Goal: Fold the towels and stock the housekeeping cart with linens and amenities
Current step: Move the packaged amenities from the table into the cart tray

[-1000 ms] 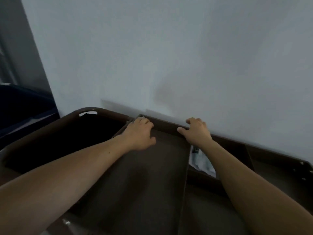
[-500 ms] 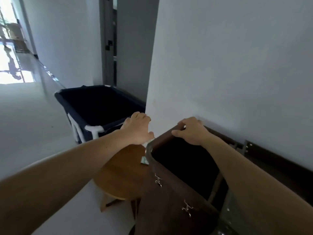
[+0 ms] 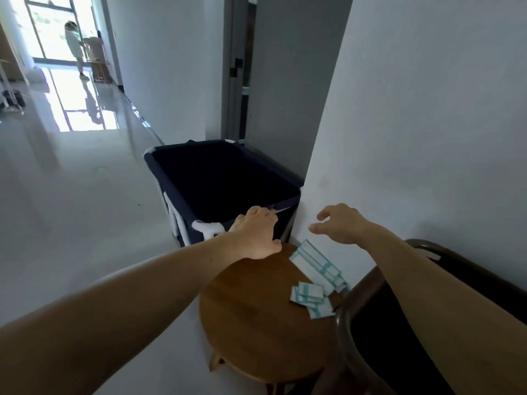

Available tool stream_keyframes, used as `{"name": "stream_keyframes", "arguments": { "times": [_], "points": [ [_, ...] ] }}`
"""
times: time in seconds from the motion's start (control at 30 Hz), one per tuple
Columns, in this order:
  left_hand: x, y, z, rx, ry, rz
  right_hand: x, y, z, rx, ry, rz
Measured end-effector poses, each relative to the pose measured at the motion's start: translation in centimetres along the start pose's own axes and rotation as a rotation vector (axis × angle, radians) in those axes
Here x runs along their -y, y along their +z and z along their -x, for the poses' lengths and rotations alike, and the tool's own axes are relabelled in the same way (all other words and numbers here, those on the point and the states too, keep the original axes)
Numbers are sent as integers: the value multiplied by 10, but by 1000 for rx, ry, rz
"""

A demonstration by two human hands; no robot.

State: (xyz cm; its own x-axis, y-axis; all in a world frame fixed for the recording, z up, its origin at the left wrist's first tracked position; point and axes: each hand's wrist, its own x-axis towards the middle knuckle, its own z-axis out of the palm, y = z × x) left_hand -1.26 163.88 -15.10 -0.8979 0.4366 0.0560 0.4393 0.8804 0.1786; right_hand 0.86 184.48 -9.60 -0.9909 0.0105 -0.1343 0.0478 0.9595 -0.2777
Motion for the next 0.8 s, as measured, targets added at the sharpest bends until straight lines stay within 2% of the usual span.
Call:
{"name": "stream_keyframes", "arguments": {
  "times": [0.33, 0.57, 0.8],
  "points": [
    [31, 62, -135, 250, 77, 35, -41, 39, -148, 204, 196, -52],
    [49, 141, -220, 398, 240, 98, -88, 105, -211, 222, 549, -258],
    [76, 233, -294, 543, 419, 127, -126, 207, -236, 143, 896, -595]
  ]
}}
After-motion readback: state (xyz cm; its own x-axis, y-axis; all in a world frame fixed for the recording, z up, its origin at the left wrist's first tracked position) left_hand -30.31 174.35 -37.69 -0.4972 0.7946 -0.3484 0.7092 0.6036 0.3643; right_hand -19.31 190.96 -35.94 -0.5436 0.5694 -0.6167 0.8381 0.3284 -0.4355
